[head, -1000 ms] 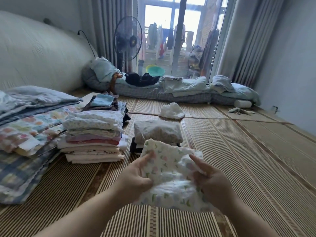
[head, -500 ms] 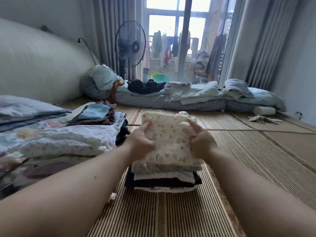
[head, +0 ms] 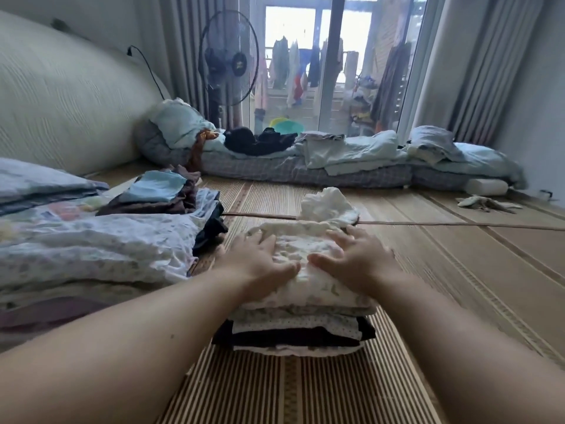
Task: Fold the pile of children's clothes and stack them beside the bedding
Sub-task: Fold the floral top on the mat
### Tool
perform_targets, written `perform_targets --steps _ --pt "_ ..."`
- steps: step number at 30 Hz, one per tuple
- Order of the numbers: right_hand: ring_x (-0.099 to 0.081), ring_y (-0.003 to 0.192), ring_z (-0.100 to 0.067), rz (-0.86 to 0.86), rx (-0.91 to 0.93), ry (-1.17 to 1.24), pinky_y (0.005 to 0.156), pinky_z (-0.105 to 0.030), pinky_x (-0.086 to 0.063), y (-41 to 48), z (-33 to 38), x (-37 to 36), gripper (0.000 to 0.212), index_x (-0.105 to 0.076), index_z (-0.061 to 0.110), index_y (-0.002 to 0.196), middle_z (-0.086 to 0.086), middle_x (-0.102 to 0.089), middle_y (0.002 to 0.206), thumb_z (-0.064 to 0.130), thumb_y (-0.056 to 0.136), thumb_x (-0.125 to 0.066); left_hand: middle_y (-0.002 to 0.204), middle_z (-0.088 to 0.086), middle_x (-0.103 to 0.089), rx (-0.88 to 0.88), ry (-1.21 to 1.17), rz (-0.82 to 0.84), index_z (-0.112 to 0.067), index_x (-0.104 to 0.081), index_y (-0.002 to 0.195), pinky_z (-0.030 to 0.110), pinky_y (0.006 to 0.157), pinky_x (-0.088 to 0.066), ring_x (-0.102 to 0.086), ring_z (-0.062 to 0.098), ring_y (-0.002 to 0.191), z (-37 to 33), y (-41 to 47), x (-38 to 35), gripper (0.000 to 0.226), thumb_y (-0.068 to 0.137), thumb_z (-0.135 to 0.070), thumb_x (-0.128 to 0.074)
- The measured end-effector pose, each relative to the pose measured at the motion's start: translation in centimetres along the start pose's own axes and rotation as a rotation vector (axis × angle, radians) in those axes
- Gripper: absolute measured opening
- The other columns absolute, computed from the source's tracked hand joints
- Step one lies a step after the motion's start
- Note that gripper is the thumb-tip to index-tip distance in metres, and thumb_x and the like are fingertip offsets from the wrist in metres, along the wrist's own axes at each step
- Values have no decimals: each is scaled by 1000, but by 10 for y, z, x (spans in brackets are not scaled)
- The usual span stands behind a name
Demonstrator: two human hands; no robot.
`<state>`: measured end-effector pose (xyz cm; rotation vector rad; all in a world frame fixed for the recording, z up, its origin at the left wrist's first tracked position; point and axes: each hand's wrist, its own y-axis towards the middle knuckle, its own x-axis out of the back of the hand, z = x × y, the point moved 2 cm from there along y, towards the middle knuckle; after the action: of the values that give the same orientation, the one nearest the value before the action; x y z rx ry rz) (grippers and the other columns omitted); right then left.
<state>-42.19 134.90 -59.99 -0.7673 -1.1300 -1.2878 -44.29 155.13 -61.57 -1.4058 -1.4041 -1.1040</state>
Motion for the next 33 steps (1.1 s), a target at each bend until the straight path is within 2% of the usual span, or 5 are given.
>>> perform_targets --steps 5,11,20,25,33 --pt "-23 143 -21 -78 135 -95 113 -56 -20 -82 28 49 81 -25 43 146 5 -21 158 82 76 -36 161 -7 -3 -147 -9 -98 -36 -9 151 57 115 -1 6 17 148 -37 -79 31 93 73 -84 -25" --pt "-23 143 -19 -108 196 -99 115 -52 -20 -231 68 110 72 -24 40 147 4 -21 158 70 84 -42 161 -7 -5 -298 -1 -181 -37 -6 151 56 117 2 5 17 148 -80 -225 76 79 84 -60 -42" --pt "-37 136 -17 -130 193 -30 107 -46 -36 -421 92 119 77 -21 35 149 4 -31 153 60 84 -54 160 -10 -12 -219 -108 -184 -38 -17 150 53 116 -7 -4 11 147 -69 -424 74 78 83 -54 -55" --pt "-32 139 -14 -84 153 15 111 -52 -31 -434 85 95 79 -19 35 150 5 -30 153 57 84 -56 159 -8 -15 -214 -134 -150 -36 -20 150 56 115 -10 -8 12 147 -66 -435 59 77 83 -52 -55" --pt "-26 142 -14 -5 127 23 114 -54 -23 -349 50 20 75 -16 41 148 5 -27 155 58 84 -53 159 -10 -14 -205 -120 -101 -39 -18 149 53 116 -5 -4 10 147 -63 -344 -5 75 82 -60 -46"
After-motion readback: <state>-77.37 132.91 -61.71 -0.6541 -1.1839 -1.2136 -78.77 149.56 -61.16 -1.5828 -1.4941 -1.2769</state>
